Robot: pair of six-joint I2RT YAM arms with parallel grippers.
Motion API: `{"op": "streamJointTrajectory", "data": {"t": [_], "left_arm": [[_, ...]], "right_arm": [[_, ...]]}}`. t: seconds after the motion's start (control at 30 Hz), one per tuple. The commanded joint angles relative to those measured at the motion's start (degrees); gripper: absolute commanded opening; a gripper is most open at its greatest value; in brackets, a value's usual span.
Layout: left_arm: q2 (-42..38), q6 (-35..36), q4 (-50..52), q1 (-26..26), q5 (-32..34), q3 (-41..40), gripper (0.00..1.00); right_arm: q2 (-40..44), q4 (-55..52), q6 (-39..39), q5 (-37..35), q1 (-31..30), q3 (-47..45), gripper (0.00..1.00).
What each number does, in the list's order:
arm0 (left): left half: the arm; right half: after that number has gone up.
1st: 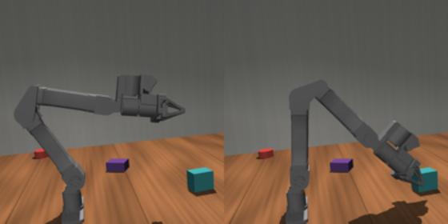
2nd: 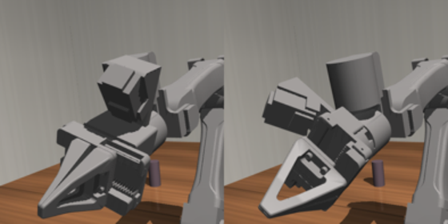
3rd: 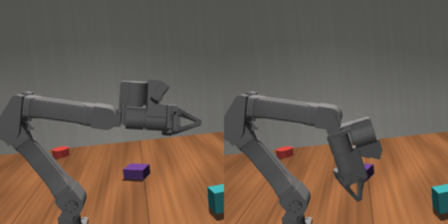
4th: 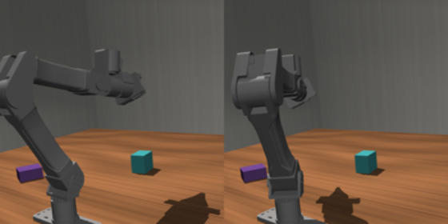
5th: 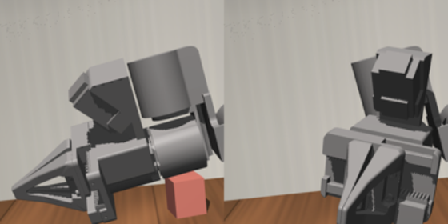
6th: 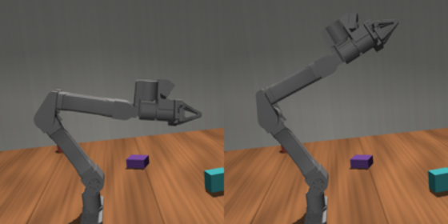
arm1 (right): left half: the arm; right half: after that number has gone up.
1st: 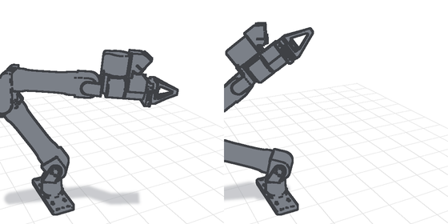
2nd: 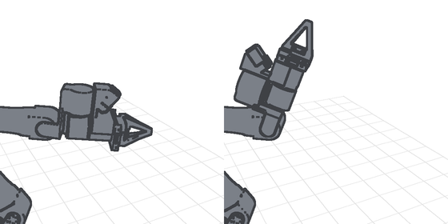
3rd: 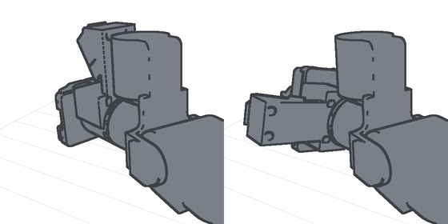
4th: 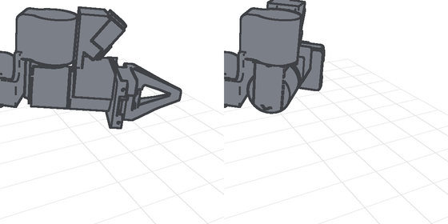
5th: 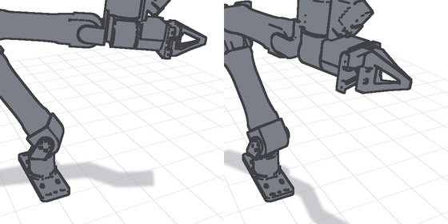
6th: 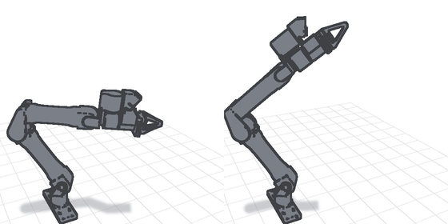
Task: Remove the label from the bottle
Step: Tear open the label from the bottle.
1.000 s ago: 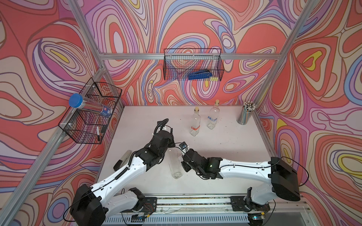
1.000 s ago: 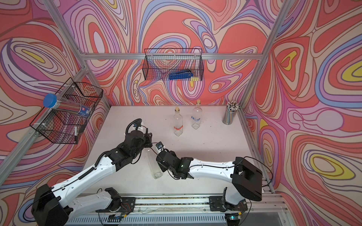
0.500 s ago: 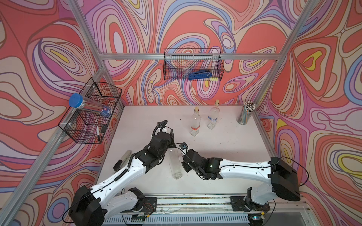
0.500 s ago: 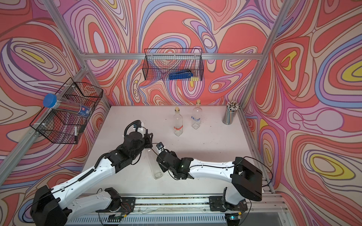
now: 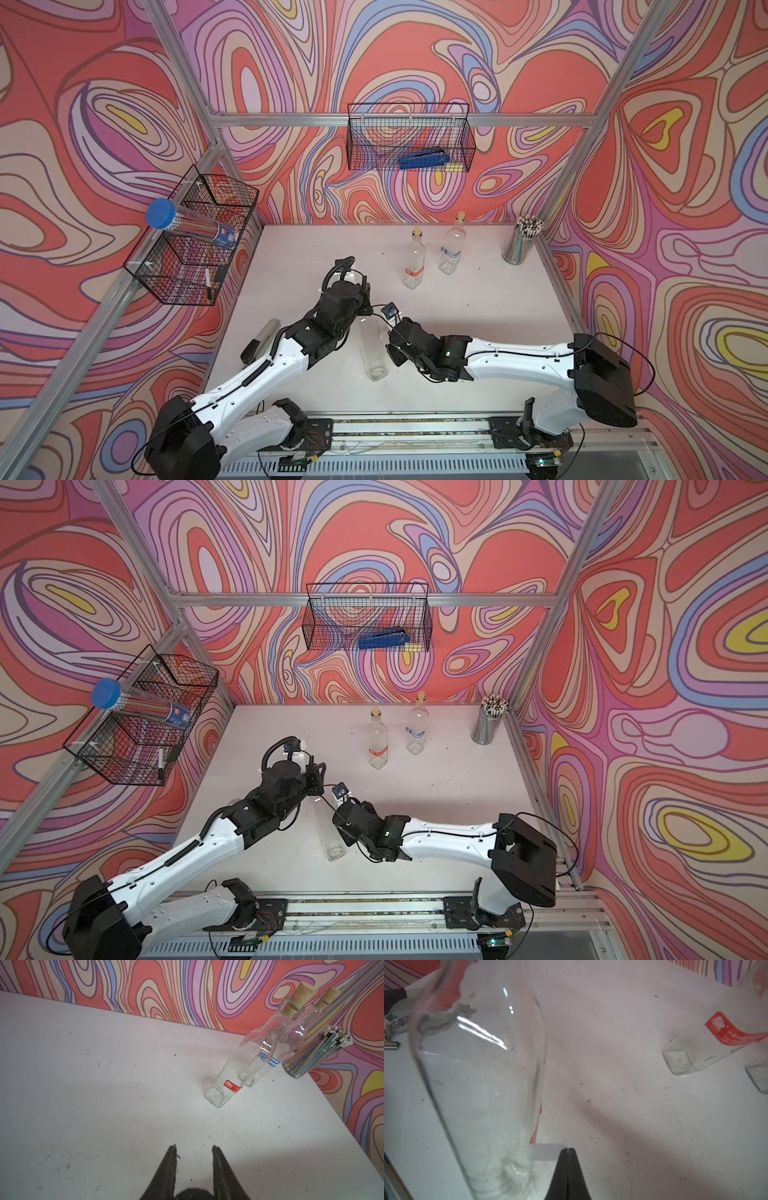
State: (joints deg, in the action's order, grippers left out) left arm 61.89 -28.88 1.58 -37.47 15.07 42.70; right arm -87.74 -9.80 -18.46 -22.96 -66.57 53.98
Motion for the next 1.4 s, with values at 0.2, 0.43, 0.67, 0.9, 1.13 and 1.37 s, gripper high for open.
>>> {"op": "streamJointTrajectory", "data": {"t": [0.2, 0.43, 0.67, 0.9, 1.13, 1.37], "left_arm": [[-1.73, 3.86, 1.67, -0.5, -0.37, -2.34, 0.0], [-2.28, 4.53, 1.42, -0.5, -1.16, -2.8, 0.0], [-2.92, 5.24, 0.45, -0.5, -2.39, -3.4, 0.0], [-3.5, 6.21, -0.39, -0.5, -3.46, -4.0, 0.0], [-3.83, 6.99, -1.21, -0.5, -4.25, -4.53, 0.0], [-4.06, 7.79, -2.16, -0.5, -5.2, -5.33, 0.0]], "right_arm": [[1.37, -0.22, 0.53, -3.49, 0.41, -1.02, 0.0], [1.57, 0.09, 0.7, -3.75, 0.39, -1.13, 0.0], [1.46, 0.35, 0.81, -4.03, 0.38, -1.32, 0.0], [1.35, 0.74, 1.28, -4.34, 0.41, -1.16, 0.0], [1.2, 0.74, 1.32, -4.3, 0.38, -0.97, 0.0], [0.91, 0.99, 1.4, -4.54, 0.39, -1.07, 0.0]]}}
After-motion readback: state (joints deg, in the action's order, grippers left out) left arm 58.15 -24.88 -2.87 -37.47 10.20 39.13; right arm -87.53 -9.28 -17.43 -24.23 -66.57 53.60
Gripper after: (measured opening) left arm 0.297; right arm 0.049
